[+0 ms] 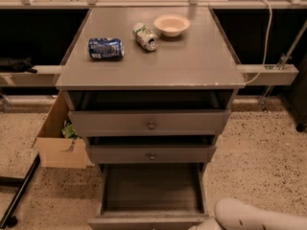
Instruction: Close bottom drawer
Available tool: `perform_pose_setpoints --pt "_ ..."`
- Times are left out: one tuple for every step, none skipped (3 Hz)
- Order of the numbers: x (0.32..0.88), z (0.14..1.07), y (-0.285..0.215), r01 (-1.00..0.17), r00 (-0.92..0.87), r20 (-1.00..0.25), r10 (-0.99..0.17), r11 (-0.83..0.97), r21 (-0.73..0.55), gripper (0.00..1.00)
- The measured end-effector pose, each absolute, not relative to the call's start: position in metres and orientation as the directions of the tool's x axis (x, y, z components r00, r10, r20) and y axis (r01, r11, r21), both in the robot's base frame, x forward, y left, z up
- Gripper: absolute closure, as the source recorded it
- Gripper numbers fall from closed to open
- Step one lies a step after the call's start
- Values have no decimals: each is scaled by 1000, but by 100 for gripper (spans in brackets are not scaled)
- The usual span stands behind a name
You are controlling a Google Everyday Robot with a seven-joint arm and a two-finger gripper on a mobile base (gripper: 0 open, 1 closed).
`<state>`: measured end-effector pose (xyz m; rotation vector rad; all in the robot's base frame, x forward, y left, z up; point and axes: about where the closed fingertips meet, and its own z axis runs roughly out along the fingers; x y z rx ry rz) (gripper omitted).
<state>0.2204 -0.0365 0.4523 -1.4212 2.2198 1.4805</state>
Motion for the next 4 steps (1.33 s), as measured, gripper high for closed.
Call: perform_pose_setpoints --pt "194 463 -19 -808 -549 -627 -552 160 567 0" --pt "178 458 -20 -805 -578 -634 -514 233 545 0" --pt "183 457 -16 -809 -572 -630 -526 230 541 0" --pt "183 459 -2 -804 -582 -595 -555 283 522 0"
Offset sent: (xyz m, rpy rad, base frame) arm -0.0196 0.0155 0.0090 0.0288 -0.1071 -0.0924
